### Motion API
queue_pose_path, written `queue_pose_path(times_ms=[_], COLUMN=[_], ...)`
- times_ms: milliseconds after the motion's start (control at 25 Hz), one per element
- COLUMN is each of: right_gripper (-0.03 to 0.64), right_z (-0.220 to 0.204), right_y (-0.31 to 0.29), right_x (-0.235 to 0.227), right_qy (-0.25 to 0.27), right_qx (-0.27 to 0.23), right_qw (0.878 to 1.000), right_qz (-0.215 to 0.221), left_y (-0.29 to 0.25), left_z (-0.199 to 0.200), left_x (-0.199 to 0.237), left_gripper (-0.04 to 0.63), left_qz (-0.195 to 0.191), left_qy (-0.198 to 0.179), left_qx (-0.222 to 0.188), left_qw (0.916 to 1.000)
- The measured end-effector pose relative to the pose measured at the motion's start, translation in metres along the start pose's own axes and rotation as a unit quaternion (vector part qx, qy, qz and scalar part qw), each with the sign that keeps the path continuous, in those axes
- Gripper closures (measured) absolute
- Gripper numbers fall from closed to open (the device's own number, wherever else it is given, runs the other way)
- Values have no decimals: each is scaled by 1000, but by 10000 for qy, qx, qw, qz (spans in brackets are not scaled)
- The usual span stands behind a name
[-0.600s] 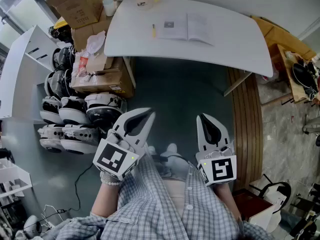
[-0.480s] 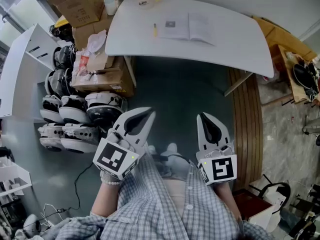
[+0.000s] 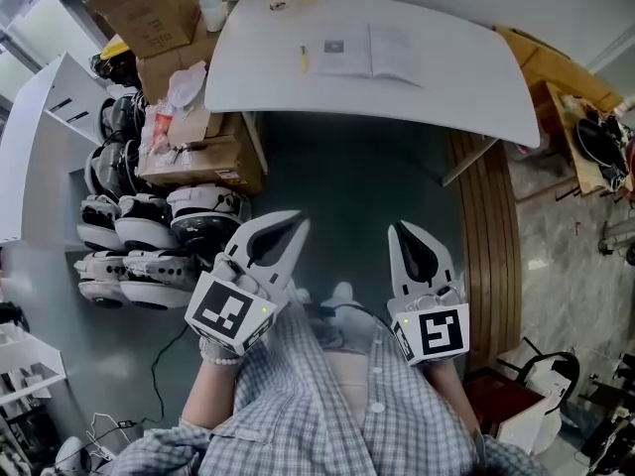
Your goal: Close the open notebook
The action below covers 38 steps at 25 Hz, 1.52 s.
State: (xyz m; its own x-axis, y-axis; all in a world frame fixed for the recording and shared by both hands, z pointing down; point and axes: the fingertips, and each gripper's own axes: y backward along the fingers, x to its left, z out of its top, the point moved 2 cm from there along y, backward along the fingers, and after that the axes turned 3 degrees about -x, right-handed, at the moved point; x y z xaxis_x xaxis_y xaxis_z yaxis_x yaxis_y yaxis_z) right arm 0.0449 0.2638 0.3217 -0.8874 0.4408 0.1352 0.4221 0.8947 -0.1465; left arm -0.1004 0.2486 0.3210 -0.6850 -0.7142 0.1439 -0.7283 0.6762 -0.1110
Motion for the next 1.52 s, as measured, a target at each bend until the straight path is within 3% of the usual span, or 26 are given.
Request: queue_pose_path(times_ms=[880,1520], right_gripper=[597,597], right_z=[6,0], right_y=[-11,5], right_x=[30,39], right_qy=[26,-39], right_qx=[1,0], right_qw=[9999,9979], right_qz=[-137,-651], left_y=[19,39], left_z=[1,-4], left_x=[19,23], left_gripper=[589,589], left_qz=[-210,-386], left_qy=[-34,-35], left_qx=[-96,-93], left_qw=[9997,9992])
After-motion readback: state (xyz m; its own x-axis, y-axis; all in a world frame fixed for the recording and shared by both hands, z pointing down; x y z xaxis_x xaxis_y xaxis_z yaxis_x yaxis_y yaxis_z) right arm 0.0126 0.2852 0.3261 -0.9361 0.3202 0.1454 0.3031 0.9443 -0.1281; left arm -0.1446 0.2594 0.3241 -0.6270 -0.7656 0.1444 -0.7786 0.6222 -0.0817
